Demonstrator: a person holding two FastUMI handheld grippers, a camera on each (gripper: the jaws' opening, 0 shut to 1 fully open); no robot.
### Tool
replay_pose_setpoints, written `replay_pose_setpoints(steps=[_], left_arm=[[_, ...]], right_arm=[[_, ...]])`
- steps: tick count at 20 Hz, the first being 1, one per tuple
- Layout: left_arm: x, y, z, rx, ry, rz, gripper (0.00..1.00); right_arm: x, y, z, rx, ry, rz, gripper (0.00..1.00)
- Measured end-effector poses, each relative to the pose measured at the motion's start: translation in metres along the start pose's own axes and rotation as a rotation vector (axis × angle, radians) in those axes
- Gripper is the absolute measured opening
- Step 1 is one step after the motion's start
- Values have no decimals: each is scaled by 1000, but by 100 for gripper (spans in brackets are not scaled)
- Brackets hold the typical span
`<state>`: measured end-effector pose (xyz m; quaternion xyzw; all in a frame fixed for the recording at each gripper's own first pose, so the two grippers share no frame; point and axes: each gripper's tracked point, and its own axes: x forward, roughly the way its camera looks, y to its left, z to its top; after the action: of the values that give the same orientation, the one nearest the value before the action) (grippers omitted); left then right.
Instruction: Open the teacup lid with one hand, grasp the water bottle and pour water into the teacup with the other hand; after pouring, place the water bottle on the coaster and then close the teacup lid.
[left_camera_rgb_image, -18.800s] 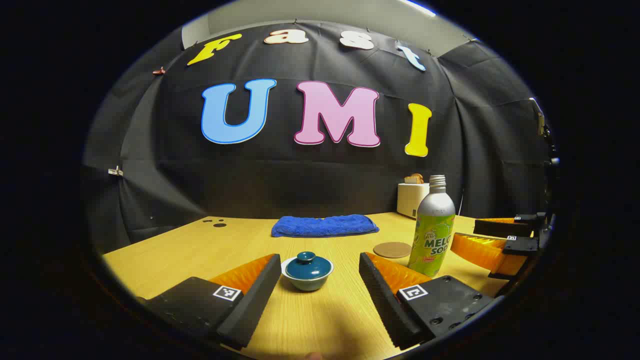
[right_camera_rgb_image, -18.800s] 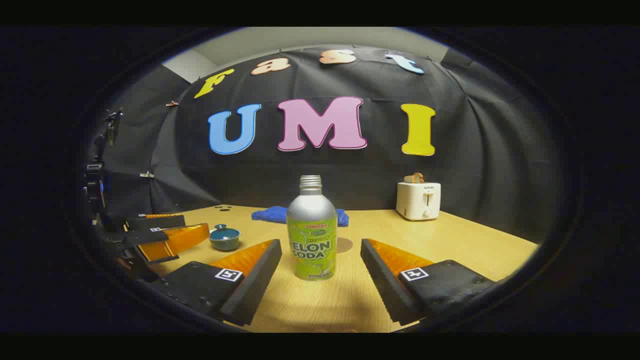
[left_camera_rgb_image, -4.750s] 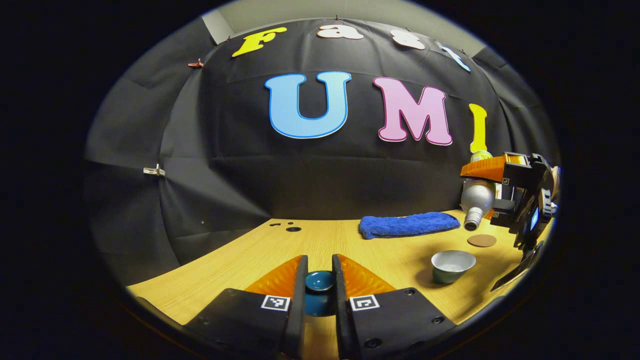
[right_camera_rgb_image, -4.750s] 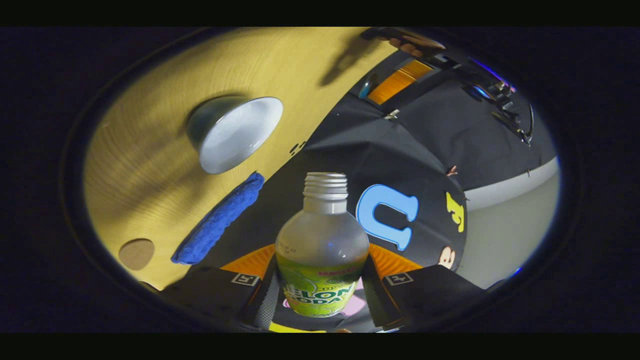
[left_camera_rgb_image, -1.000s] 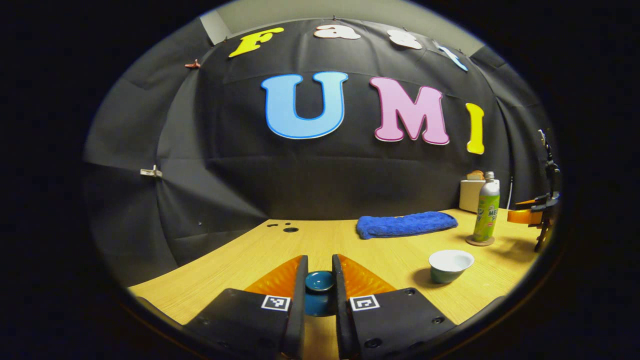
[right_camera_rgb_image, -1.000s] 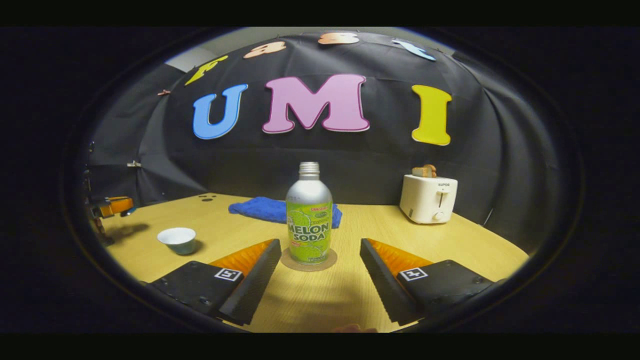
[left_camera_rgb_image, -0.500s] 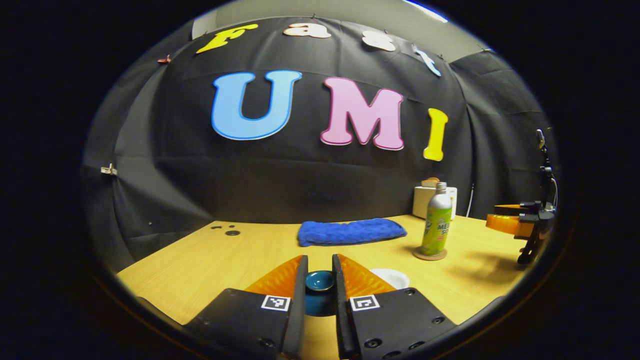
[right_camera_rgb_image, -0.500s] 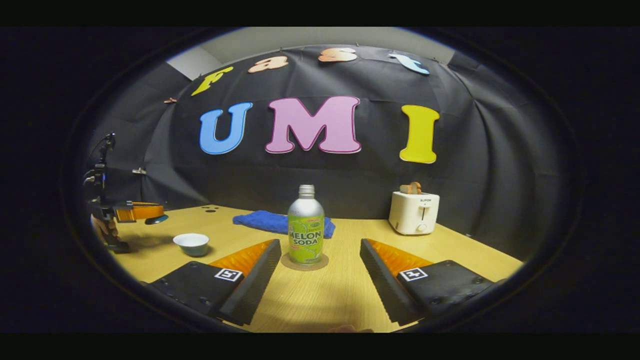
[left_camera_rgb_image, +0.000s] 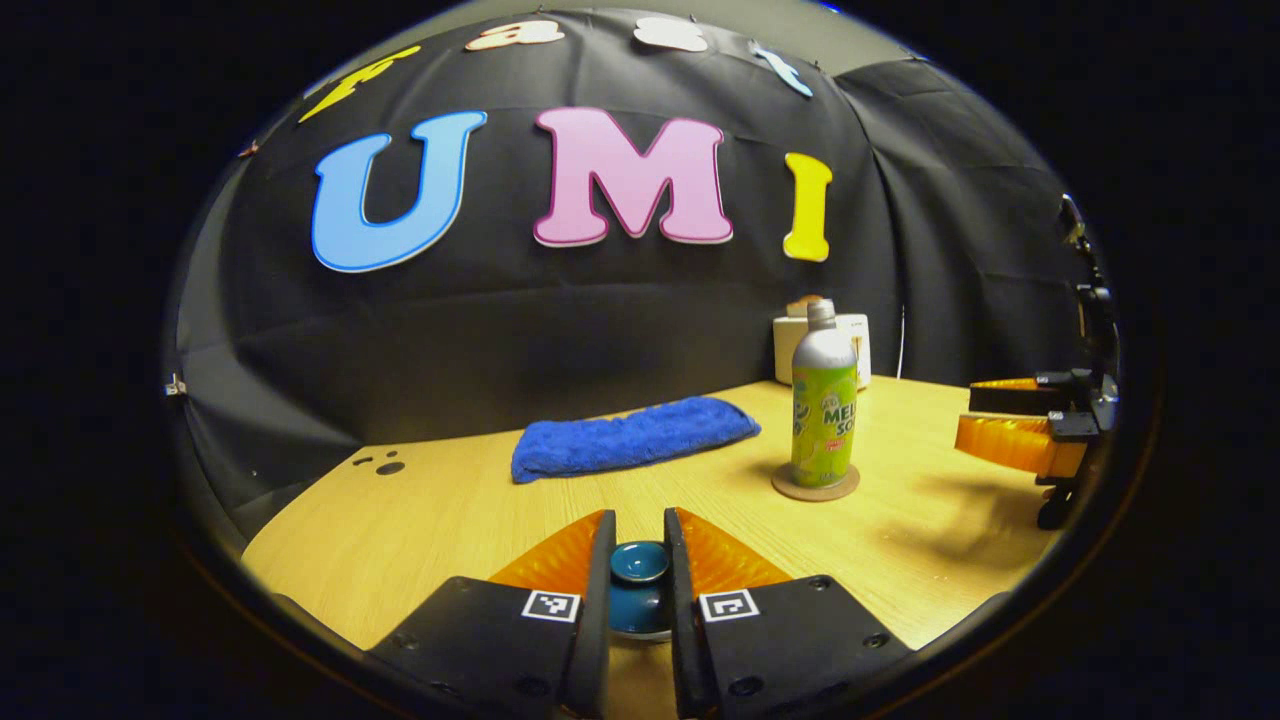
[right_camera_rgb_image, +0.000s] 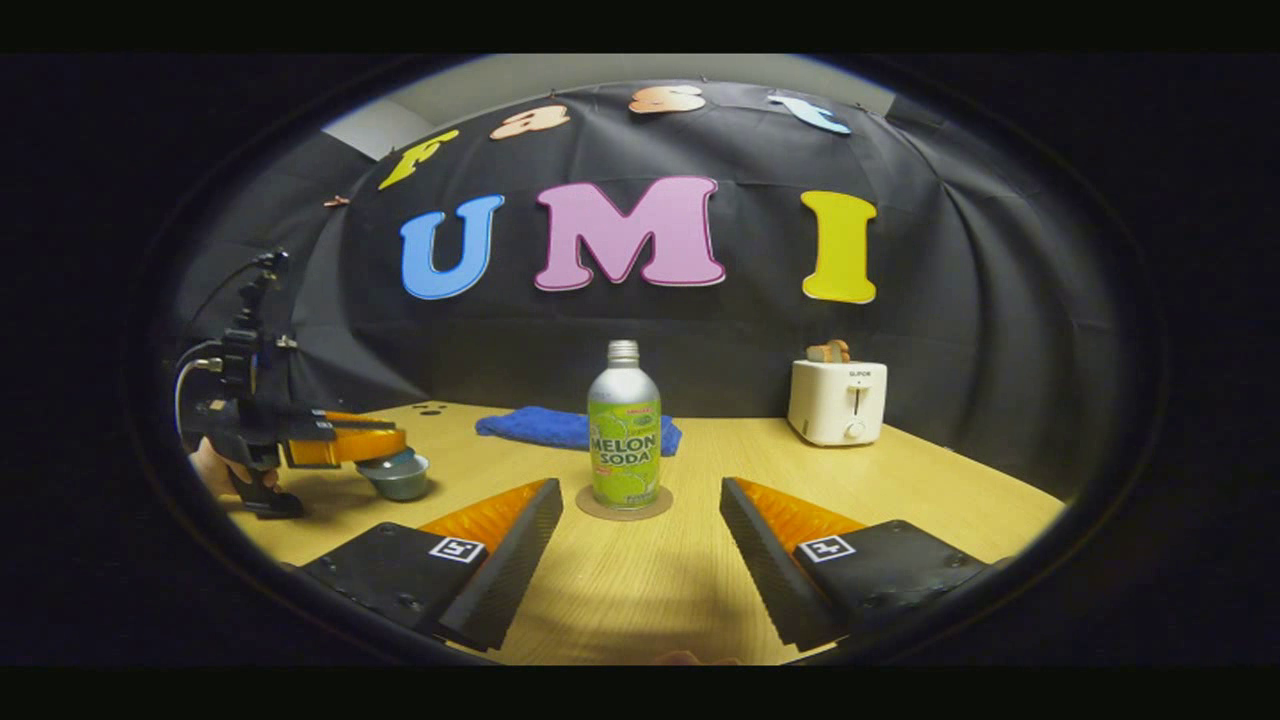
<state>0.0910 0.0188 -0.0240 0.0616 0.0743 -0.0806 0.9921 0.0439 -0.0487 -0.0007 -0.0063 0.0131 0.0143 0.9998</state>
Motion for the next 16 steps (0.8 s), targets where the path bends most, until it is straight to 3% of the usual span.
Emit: replay_pose_setpoints(steps=[16], left_arm=[[7, 0, -9, -20, 35, 33, 30]], right_arm=[[-2, 1, 1, 11, -22, 1, 98]])
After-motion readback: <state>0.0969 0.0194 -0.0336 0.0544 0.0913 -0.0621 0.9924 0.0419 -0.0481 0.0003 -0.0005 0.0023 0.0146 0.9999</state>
